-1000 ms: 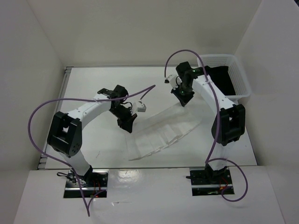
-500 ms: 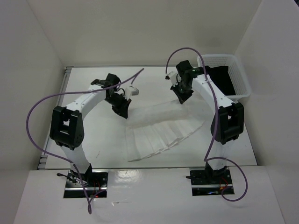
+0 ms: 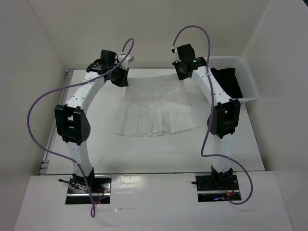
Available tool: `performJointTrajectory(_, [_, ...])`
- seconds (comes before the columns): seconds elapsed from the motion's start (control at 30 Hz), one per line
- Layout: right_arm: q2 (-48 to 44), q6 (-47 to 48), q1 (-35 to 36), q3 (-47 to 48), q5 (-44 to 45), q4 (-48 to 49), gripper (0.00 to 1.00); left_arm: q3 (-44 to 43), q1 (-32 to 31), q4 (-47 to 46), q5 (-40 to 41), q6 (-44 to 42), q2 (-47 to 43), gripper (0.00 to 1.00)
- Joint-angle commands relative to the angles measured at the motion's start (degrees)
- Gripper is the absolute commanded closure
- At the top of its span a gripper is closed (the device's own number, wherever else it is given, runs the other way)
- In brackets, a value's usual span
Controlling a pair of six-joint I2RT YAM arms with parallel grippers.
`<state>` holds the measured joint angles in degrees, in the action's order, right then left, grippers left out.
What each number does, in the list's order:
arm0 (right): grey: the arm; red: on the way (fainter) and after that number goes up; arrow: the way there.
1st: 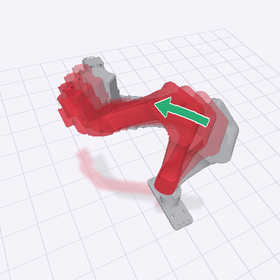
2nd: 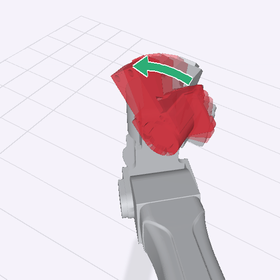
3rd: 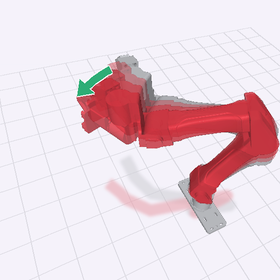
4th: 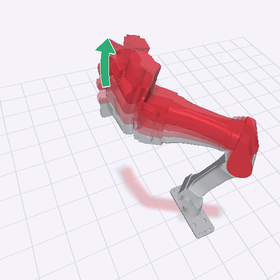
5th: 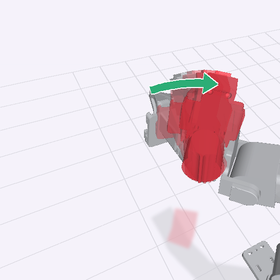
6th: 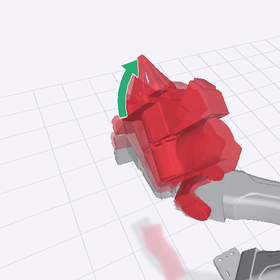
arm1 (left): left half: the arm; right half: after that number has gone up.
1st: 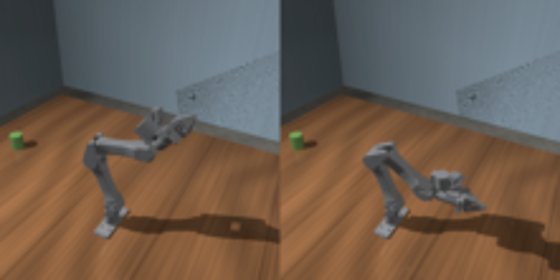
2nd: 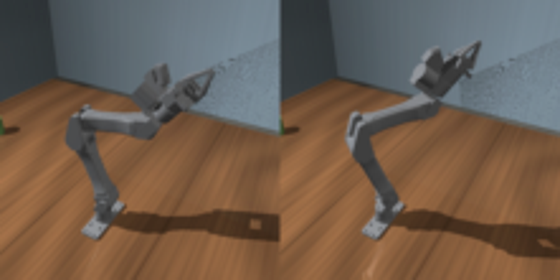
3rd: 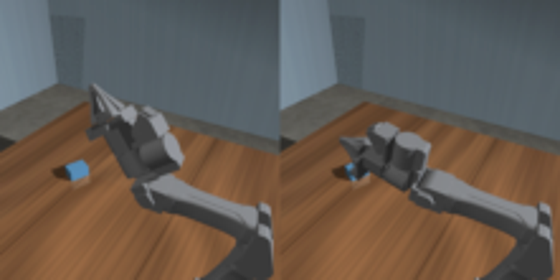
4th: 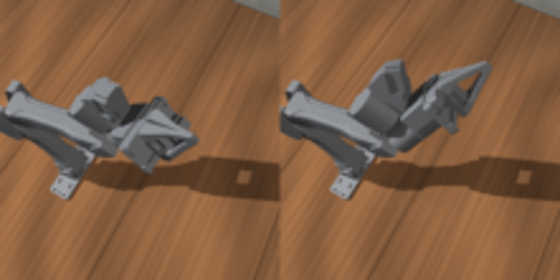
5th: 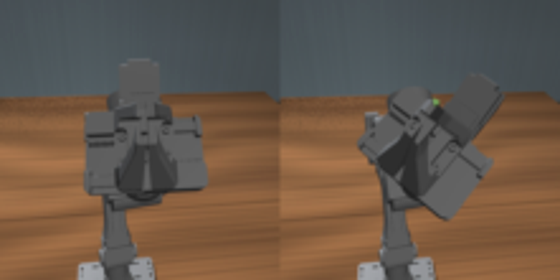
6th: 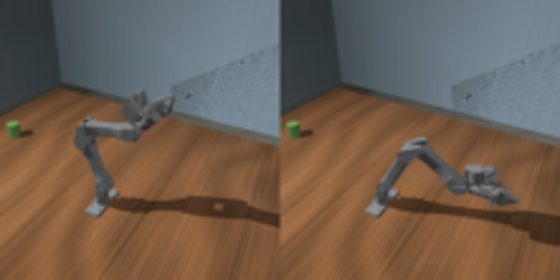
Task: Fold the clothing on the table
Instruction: Fold the skirt
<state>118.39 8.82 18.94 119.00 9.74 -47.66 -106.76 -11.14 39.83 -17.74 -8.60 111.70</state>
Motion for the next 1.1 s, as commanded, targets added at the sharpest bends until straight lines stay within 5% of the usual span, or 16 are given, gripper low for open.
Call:
performJointTrajectory(0.0, [3.6, -4.2, 0.0, 10.0, 8.8, 3.6, 1.00, -5.8, 0.3, -3.0, 3.9, 4.2, 2.5, 0.91])
performJointTrajectory(0.2, [6.2, -2.2, 1.4, 14.2, 10.0, 0.7, 1.00, -8.5, 0.3, -0.7, 3.7, 3.0, 3.5, 0.90])
performJointTrajectory(0.43, [-5.4, 5.4, 2.5, -3.8, 8.5, 3.1, 1.00, 5.7, 0.3, -0.2, 0.4, -3.8, -4.4, 0.90])
performJointTrajectory(0.67, [-11.3, 9.5, 2.5, -20.9, 15.9, 5.5, 1.00, 16.2, -2.1, 8.0, -11.3, -12.0, -11.9, 0.83])
performJointTrajectory(0.8, [-11.9, 9.5, 2.5, -23.5, 18.2, 5.5, 0.22, 21.8, -4.2, 12.5, -17.0, -16.7, -13.2, 0.59])
performJointTrajectory(0.93, [-10.7, 11.1, 2.5, -21.8, 15.4, 1.6, 0.01, 26.8, -6.3, 10.6, -15.7, -15.5, -14.2, 0.52])
performJointTrajectory(1.07, [-9.0, 12.4, 2.5, -19.1, 8.2, -5.6, 0.01, 28.3, -6.3, 6.8, -13.2, -12.2, -14.2, 0.52])
